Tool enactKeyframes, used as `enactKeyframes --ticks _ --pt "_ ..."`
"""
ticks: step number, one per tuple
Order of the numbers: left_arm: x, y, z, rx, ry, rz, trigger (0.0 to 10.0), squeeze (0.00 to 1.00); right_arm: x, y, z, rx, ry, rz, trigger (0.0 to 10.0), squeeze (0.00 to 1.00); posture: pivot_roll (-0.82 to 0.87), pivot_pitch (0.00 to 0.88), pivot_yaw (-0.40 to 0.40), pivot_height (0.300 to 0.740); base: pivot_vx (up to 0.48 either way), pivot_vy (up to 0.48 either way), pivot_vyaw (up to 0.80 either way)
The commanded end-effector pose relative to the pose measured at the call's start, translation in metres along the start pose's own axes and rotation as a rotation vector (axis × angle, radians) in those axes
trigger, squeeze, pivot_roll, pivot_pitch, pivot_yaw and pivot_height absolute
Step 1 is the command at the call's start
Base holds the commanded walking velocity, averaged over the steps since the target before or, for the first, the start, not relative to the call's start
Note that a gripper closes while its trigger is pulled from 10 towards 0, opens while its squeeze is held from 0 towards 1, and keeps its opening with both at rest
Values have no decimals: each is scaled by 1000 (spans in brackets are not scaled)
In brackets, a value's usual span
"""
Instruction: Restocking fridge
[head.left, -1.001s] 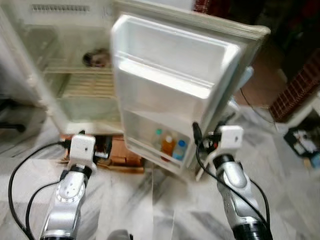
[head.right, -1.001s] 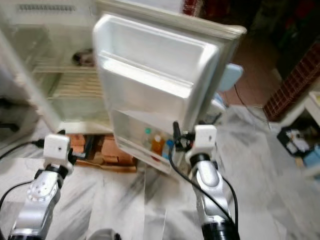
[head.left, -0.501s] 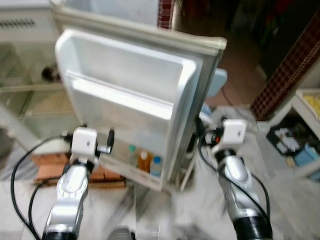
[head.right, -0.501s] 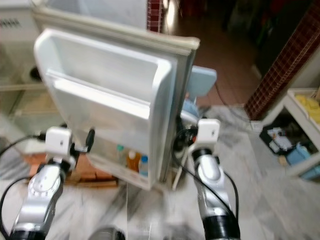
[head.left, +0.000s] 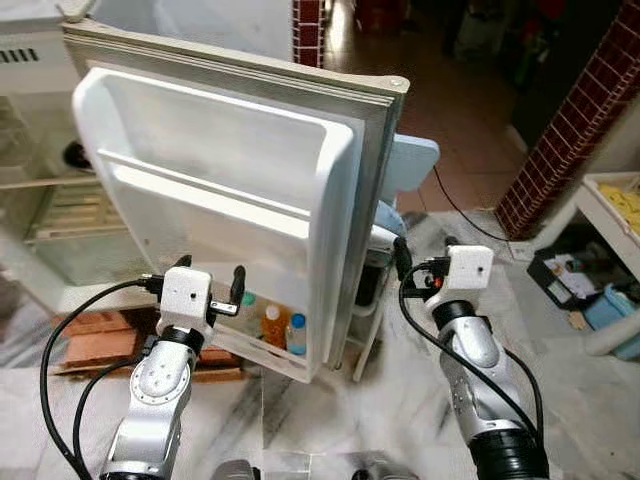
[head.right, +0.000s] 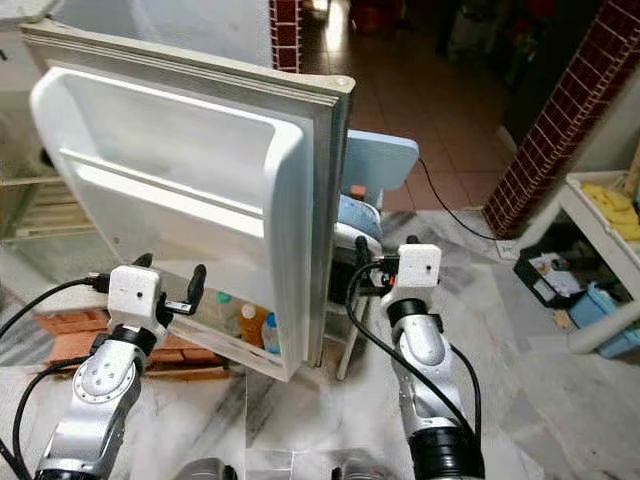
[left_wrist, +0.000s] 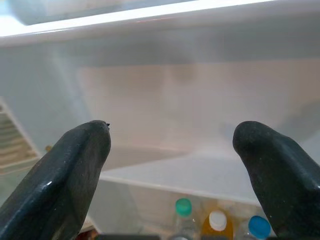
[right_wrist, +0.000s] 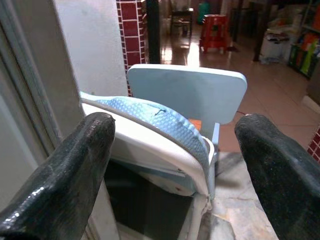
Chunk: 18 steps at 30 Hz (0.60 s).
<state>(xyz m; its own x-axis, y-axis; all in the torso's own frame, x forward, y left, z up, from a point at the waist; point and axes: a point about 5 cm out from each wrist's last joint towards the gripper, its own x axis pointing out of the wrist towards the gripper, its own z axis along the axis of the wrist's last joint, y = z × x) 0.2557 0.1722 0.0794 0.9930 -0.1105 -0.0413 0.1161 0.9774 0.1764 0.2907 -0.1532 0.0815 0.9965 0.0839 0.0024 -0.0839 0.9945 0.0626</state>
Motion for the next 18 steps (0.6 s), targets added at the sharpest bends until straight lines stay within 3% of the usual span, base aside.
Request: enactKeyframes --ticks 1,14,18 --pt "-1 -2 2 9 1 5 10000 0 0 -5 0 -10 -2 -14 10000 0 49 76 -7 740 0 -480 0" --pt "-3 -2 3 39 -3 -2 10000 0 4 5 -3 -10 -4 69 10000 0 58 73 0 740 0 -462 0" --pt "-3 -1 2 33 2 1 10000 0 4 6 -3 -20 -9 76 10000 0 57 70 2 740 0 -73 555"
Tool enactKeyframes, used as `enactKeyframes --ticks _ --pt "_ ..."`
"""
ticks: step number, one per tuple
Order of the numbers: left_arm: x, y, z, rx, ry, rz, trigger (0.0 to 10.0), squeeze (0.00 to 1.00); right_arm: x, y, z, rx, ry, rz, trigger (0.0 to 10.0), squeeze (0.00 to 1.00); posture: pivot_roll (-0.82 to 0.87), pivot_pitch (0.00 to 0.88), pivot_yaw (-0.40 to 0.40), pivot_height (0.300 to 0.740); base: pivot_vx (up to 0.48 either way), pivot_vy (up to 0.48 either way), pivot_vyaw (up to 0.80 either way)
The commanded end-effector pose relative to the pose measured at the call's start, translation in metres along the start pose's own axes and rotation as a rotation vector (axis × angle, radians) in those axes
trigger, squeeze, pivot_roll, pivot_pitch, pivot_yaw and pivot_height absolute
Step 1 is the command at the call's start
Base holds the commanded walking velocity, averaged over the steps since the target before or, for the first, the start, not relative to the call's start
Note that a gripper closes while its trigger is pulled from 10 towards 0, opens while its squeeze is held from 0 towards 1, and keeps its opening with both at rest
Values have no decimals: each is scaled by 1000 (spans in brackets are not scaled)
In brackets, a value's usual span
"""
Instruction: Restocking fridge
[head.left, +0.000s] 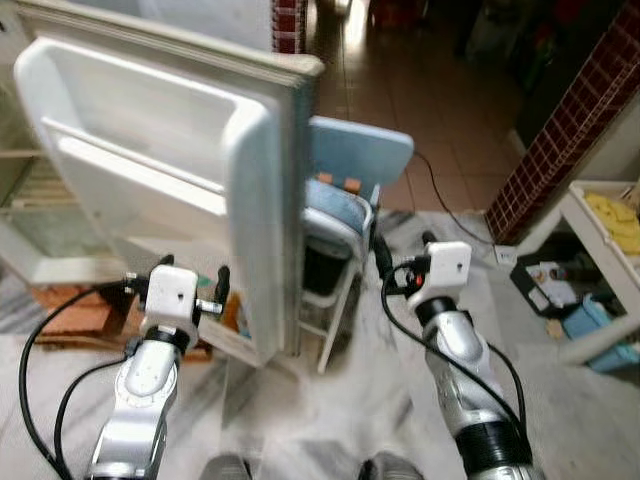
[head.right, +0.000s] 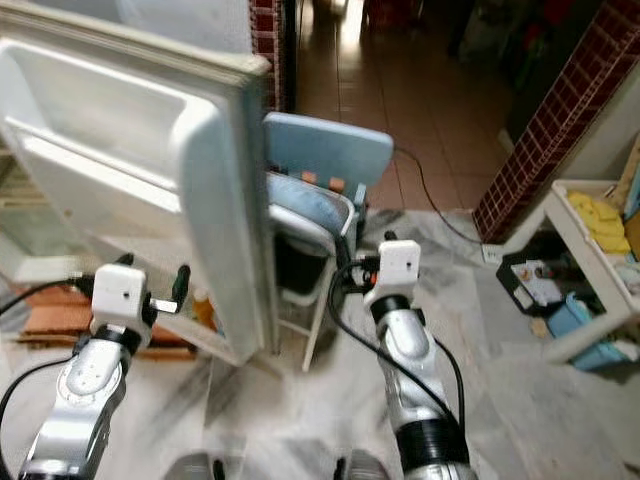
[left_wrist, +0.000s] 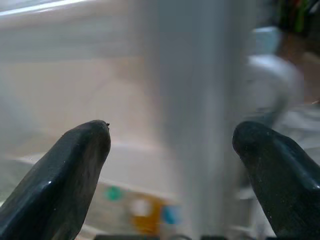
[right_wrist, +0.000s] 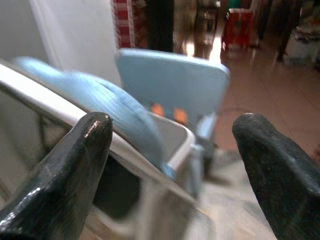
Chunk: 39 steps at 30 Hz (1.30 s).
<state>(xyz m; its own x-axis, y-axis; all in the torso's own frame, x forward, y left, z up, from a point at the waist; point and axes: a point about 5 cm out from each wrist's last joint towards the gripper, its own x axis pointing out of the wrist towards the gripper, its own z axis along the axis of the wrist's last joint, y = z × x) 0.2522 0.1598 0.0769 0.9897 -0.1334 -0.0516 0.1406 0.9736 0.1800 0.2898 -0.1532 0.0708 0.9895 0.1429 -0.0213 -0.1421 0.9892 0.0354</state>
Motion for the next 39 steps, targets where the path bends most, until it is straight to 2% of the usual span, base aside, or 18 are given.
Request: enactKeyframes --ticks 1,11,15,19,22,25,27,32,35,38,39 --pt "-2 12 2 26 -2 27 10000 0 5 6 8 4 -36 17 10000 0 57 69 2 740 0 0 775" --pt "-5 18 -2 28 14 35 10000 0 5 6 6 0 -33 17 10000 0 53 69 3 740 0 0 773" --pt "-14 42 -15 15 88 91 10000 0 16 3 16 -5 -60 6 10000 0 54 67 -8 740 0 0 769" --pt "-15 48 -15 -5 104 114 10000 0 25 7 23 5 -73 9 10000 0 57 61 -20 740 0 0 764" --pt "-16 47 -15 -11 107 116 10000 0 30 10 26 13 -72 15 10000 0 62 57 -28 740 0 0 702" --pt "-18 44 -17 -14 113 115 10000 0 41 19 32 34 -70 33 10000 0 62 55 -31 740 0 0 0" --pt "-16 37 -17 -16 110 111 10000 0 55 25 42 38 -71 33 10000 0 66 48 -36 740 0 0 0" --pt "-11 29 -16 -24 102 89 10000 0 70 31 55 71 -80 37 10000 0 66 39 -36 740 0 0 0" --pt "-5 23 -15 -19 96 53 10000 0 82 42 69 141 -92 79 10000 0 62 41 -31 740 0 0 0" --pt "-3 23 -14 -18 95 47 10000 0 87 47 74 170 -94 99 10000 0 59 35 -27 740 0 0 0" --pt "-1 23 -13 -16 93 43 10000 0 93 55 82 225 -103 125 10000 0 58 34 -25 740 0 0 0"
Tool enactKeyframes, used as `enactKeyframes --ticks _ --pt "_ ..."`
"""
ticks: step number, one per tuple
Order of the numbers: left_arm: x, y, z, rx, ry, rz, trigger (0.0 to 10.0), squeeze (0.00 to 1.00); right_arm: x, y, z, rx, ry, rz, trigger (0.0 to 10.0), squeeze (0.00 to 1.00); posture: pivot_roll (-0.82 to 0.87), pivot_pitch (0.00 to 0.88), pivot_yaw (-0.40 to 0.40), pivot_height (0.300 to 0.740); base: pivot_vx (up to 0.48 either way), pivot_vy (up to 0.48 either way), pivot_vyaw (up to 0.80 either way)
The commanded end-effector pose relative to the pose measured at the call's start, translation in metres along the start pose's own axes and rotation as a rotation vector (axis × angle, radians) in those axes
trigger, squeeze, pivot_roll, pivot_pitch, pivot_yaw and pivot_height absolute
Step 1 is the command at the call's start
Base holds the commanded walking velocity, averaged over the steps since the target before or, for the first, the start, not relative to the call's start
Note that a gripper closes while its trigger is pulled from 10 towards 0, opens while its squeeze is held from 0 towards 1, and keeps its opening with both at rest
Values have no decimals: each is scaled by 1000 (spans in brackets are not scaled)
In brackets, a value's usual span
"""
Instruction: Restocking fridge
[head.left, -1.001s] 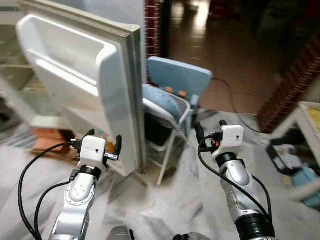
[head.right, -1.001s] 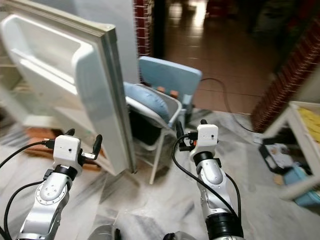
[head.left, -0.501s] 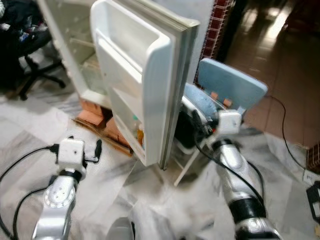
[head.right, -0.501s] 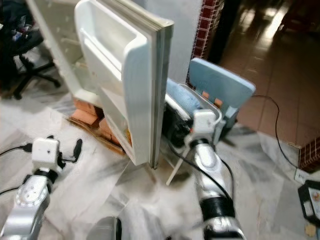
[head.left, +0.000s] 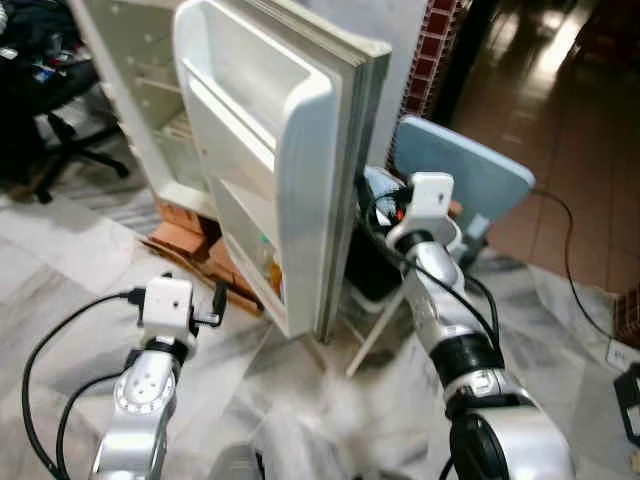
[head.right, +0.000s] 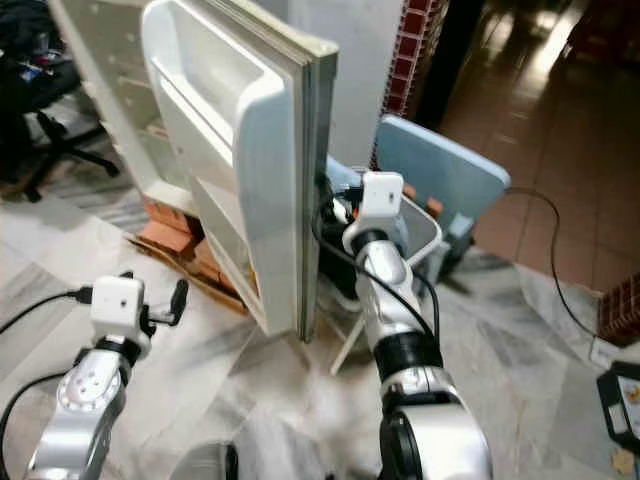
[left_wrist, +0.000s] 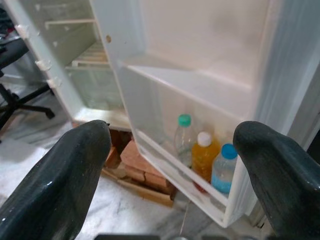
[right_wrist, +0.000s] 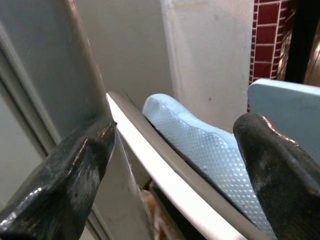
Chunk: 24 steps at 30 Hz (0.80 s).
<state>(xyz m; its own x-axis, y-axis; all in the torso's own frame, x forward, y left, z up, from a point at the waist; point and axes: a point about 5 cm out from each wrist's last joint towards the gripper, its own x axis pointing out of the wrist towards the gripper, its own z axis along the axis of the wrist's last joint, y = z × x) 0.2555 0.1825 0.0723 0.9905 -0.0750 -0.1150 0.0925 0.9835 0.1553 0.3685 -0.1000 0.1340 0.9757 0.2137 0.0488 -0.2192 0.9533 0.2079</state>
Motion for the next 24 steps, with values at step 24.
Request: enactKeyframes --ticks 24 --pt "4 -8 -6 24 20 -59 10000 0 -55 89 12 347 119 918 10000 0 58 19 -32 740 0 0 0"
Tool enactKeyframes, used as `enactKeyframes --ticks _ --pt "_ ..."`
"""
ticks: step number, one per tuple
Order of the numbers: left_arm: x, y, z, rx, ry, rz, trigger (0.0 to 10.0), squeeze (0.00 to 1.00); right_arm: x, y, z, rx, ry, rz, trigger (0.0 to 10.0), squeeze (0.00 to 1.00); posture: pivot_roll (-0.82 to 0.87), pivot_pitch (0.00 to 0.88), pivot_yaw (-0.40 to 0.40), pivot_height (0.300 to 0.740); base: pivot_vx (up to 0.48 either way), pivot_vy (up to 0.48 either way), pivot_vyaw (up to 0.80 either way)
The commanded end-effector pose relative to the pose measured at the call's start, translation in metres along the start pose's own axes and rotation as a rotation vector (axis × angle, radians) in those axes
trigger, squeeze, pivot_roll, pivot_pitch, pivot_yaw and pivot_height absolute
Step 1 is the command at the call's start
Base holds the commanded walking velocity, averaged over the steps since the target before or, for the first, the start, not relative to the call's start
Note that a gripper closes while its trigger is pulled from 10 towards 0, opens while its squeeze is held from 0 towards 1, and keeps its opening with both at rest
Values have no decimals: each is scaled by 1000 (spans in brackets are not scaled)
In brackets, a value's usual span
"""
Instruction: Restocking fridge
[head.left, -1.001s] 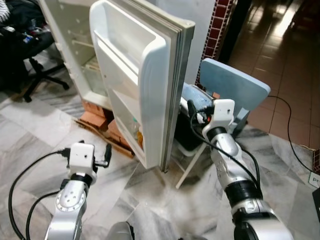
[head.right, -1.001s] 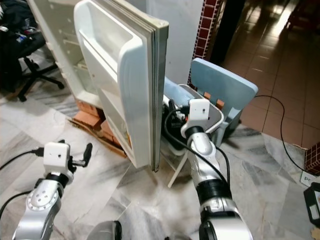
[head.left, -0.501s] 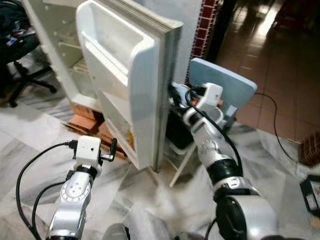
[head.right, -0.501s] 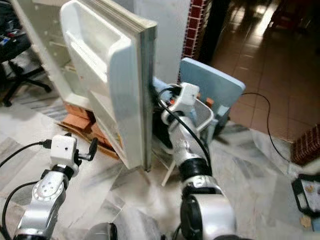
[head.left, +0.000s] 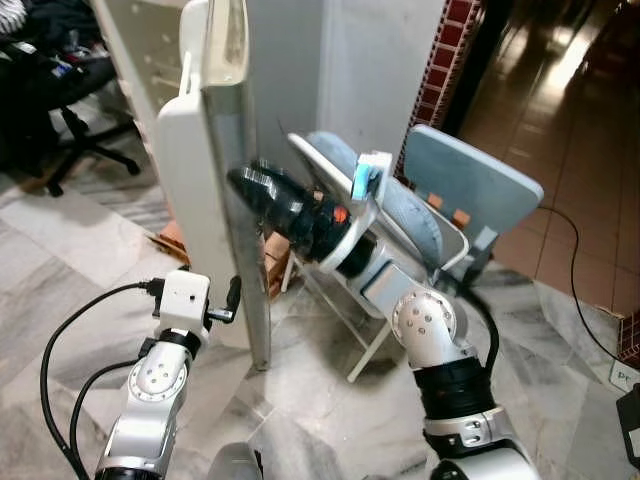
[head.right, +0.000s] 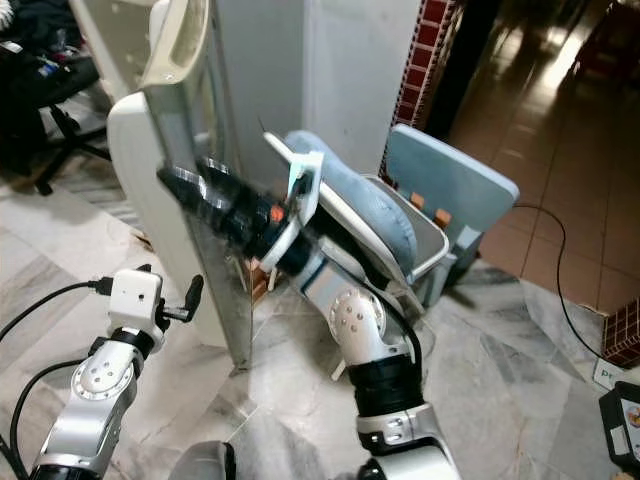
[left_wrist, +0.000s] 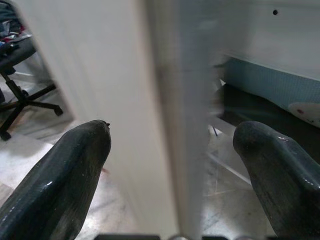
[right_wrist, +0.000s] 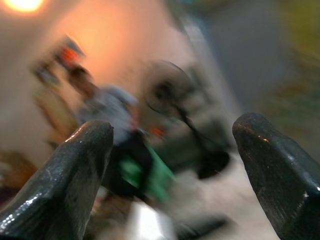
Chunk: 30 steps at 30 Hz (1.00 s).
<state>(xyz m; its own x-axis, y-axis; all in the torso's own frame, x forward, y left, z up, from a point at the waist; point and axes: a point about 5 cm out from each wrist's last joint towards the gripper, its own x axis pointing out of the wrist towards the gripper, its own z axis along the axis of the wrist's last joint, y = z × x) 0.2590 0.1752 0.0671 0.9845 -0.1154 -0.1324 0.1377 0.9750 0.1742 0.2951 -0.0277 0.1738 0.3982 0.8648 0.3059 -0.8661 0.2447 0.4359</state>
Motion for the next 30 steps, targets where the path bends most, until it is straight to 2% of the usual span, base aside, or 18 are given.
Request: enactKeyframes --ticks 1,3,5,7,9,10,11,12,14,15,17,21,23,28,30 --pt "-1 -1 -2 -5 12 -21 10000 0 -10 -10 -15 -53 91 -56 10000 0 58 19 -32 740 0 0 0" --pt "-1 -2 -4 -22 24 -42 10000 0 -20 -20 -27 -99 187 -102 10000 0 58 23 -27 740 0 0 0" --pt "-2 -6 -5 -16 30 -60 10000 0 -33 -36 -42 -196 337 -161 10000 0 59 27 -24 740 0 0 0" --pt "0 -6 -5 -15 30 -66 10000 0 -36 -47 -46 -276 416 -227 10000 0 60 51 -17 740 0 0 0" --pt "1 -6 -4 -15 29 -67 10000 0 -35 -51 -46 -308 430 -247 10000 0 60 55 -15 740 0 0 0" --pt "3 -5 -2 -13 20 -57 10000 0 -34 -61 -40 -381 420 -344 10000 0 66 44 -19 740 0 0 0" --pt "3 -5 -2 -13 20 -57 10000 0 -34 -61 -40 -381 420 -344 10000 0 66 44 -19 740 0 0 0" --pt "4 0 1 -22 12 -31 10000 0 -32 -70 -28 -410 339 -450 10000 0 66 44 -19 740 0 0 0" --pt "4 1 1 -25 13 -25 10000 0 -32 -70 -27 -399 327 -460 10000 0 66 44 -19 740 0 0 0" --pt "4 5 0 -15 23 0 10000 0 -35 -70 -23 -396 272 -480 10000 0 62 51 -21 740 0 0 0" --pt "4 9 -1 -27 25 10 10000 0 -44 -76 -20 -423 224 -574 10000 0 58 57 -26 740 0 480 0" --pt "6 11 -1 -25 24 14 10000 0 -56 -84 -21 -407 165 -688 10000 0 58 55 -28 740 0 480 0" --pt "10 12 1 -15 12 15 10000 0 -69 -92 -23 -411 136 -813 10000 0 56 51 -26 740 0 480 0" --pt "13 13 6 -23 -6 20 10000 0 -83 -100 -15 -399 61 -971 10000 0 49 47 -19 740 0 480 0" --pt "13 13 6 -27 -8 21 10000 0 -86 -102 -14 -406 57 -993 10000 0 51 46 -20 740 0 480 0"
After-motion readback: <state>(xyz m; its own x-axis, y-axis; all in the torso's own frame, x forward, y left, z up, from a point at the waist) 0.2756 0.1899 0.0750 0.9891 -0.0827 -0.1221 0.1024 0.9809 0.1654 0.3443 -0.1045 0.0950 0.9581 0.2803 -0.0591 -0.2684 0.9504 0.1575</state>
